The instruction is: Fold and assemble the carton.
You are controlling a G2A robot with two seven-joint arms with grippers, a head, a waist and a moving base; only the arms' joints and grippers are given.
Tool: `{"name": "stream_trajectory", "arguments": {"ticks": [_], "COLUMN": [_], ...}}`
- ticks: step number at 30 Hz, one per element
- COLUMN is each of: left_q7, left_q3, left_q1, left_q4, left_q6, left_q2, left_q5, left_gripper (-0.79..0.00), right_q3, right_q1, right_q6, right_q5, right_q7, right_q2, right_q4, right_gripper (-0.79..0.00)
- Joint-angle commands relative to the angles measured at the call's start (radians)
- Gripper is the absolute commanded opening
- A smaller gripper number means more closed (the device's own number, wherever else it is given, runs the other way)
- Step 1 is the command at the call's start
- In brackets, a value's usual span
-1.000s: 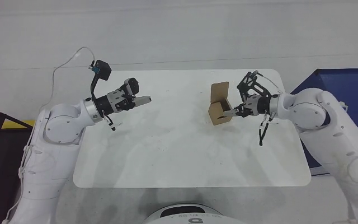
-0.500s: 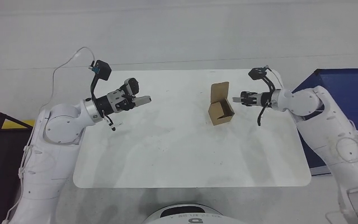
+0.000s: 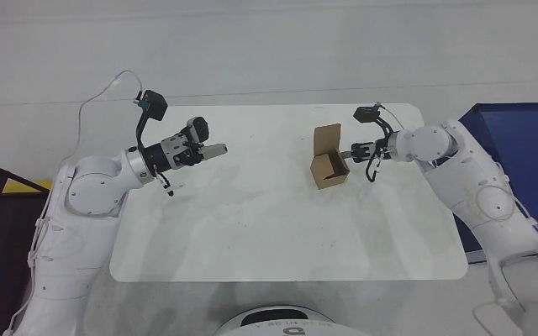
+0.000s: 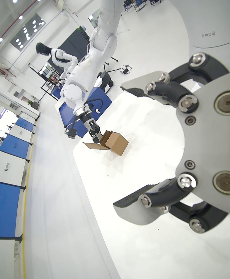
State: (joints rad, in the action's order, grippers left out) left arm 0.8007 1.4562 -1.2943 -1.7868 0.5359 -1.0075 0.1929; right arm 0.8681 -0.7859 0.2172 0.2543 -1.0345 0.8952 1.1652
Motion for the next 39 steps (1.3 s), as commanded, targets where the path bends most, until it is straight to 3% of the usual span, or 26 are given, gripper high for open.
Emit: {"name": "stream_trajectory", "arguments": {"ticks": [1,3,6,14,24,27,28,30,31,38,39], "left_q7": [0.000,0.000,0.000,0.000,0.000,0.000,0.000,0.000,0.000,0.000,0.000], "left_q3": [0.000,0.000,0.000,0.000,0.000,0.000,0.000,0.000,0.000,0.000,0.000], "left_q1": [0.000,0.000,0.000,0.000,0.000,0.000,0.000,0.000,0.000,0.000,0.000], "left_q4": [0.000,0.000,0.000,0.000,0.000,0.000,0.000,0.000,0.000,0.000,0.000], "left_q6": [0.000,0.000,0.000,0.000,0.000,0.000,0.000,0.000,0.000,0.000,0.000], "left_q2": [0.000,0.000,0.000,0.000,0.000,0.000,0.000,0.000,0.000,0.000,0.000], "left_q5": [0.000,0.000,0.000,0.000,0.000,0.000,0.000,0.000,0.000,0.000,0.000], "left_gripper": [0.000,0.000,0.000,0.000,0.000,0.000,0.000,0.000,0.000,0.000,0.000], "right_q3": [-0.010,-0.010,0.012,0.057,0.000,-0.020,-0.025,-0.033,-0.038,-0.046,-0.042], "right_q1": [0.010,0.016,0.005,-0.037,-0.008,0.006,0.009,0.016,0.019,-0.015,-0.029], "right_q6": [-0.001,0.003,0.041,0.147,0.076,0.046,0.038,0.028,0.021,-0.013,-0.013], "right_q5": [-0.002,-0.010,-0.044,-0.126,-0.075,-0.043,-0.034,-0.006,0.016,0.214,0.239], "right_q7": [0.000,0.018,0.047,-0.009,-0.022,-0.015,-0.013,-0.016,-0.020,-0.011,-0.010], "right_q2": [0.007,0.012,0.011,-0.002,0.024,0.034,0.036,0.039,0.040,0.025,0.020], "right_q4": [-0.011,-0.018,-0.021,-0.029,-0.046,-0.051,-0.051,-0.050,-0.044,0.151,0.196], "right_gripper": [-0.400,-0.329,-0.305,-0.342,-0.403,-0.449,-0.502,-0.708,-0.773,-0.785,-0.739]}}
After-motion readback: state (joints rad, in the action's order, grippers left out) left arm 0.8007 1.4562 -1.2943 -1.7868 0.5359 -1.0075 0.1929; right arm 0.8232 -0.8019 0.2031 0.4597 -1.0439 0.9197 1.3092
